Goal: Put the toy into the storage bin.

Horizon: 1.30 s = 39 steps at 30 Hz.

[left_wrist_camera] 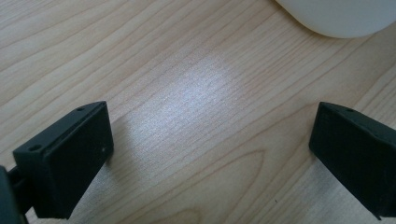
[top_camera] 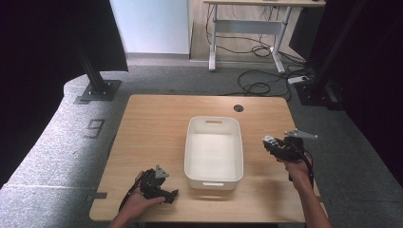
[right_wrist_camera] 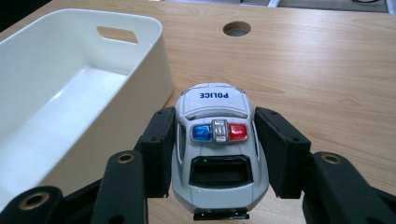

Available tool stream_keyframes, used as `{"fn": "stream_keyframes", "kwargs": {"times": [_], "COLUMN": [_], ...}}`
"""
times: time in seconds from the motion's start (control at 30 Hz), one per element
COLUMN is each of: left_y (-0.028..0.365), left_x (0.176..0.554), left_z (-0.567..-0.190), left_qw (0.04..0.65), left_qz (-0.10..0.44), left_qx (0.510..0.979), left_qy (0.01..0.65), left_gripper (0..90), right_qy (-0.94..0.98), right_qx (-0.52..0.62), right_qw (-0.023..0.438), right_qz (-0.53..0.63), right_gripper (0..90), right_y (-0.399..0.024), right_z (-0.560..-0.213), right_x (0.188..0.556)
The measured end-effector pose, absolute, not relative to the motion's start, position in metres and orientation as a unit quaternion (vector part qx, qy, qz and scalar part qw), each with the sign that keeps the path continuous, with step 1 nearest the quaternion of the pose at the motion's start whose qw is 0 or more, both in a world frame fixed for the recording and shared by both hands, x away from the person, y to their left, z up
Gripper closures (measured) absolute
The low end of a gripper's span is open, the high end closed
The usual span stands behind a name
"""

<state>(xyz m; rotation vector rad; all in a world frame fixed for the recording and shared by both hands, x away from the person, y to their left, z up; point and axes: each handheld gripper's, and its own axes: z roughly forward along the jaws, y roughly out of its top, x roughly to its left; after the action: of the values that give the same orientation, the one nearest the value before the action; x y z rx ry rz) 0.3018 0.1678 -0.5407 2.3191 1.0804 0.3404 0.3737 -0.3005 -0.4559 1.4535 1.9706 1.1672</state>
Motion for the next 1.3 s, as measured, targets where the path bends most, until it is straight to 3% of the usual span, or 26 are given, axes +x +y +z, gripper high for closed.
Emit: {"fn": "stream_keyframes", "kwargs": {"times": [1.3], "left_y": [0.168], "left_x": [0.302], "left_z": [-0.541], "left_qw": [0.276], "left_qz": [0.127], "left_qx": [0.864], "left_qy": [0.401], "left_gripper": [0.0], "right_qy": [0.734], "right_qx": [0.495], "right_qw": [0.209], "right_qz": [0.416], "right_gripper": [50.0], "right_y": [-0.256], "right_z": [-0.451], "right_x": [0.368]}}
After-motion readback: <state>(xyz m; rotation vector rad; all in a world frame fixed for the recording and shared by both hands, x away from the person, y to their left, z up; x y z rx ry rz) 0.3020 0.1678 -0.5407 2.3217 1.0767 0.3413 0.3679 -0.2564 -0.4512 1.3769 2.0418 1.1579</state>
